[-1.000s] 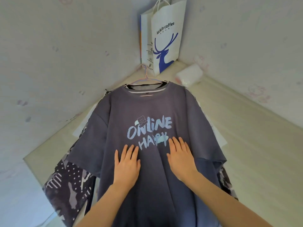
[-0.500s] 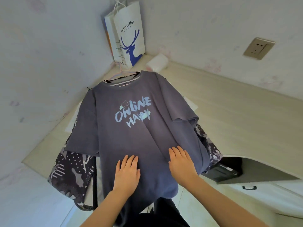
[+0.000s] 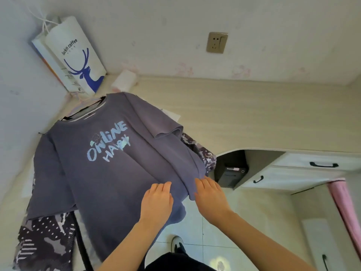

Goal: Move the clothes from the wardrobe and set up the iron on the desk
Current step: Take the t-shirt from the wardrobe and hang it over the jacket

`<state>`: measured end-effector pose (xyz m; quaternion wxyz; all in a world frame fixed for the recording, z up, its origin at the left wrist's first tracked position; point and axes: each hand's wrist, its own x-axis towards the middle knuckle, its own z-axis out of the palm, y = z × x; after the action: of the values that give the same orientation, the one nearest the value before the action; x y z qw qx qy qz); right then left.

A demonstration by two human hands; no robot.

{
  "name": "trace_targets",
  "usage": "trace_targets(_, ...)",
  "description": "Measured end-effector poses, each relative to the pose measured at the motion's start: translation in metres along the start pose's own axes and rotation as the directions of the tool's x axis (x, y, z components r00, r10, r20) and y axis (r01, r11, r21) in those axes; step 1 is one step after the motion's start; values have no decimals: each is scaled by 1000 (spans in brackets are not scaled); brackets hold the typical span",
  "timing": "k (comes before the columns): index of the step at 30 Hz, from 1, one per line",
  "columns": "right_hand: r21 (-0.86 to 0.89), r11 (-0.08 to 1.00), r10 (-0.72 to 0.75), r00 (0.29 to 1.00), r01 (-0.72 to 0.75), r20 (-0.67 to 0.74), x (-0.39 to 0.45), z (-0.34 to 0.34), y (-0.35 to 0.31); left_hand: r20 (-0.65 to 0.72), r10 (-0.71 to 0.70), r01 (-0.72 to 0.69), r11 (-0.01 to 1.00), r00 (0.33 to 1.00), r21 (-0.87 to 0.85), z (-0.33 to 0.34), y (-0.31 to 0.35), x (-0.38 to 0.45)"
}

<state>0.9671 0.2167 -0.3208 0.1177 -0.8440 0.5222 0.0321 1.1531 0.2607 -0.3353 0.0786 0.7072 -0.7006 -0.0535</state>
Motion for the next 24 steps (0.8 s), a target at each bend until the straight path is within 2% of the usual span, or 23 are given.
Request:
trace_targets(5,50,984,174,984,-171,-44,-61,-11,40,36,167,-168,986,985,4,1,63,7)
trace_targets(10,89,943,327,943,-321,-61,-138,-7,81,61,345,-341,938,937,-67,3,148,-12)
trace_targets(14,101,881,472,874,-462,-114,-205,1,110,106,471,-462,881,876,-99,7,216,-42)
trace_targets(18,111,830,558,813,-546,-168,-269,4,135,162,544,-521,838,823,-164,16,275,-76)
trace_targets(24,129,710,703,685,-692,-192,-376,16,176,175,703,-668,711,690,-223,34,378,-129)
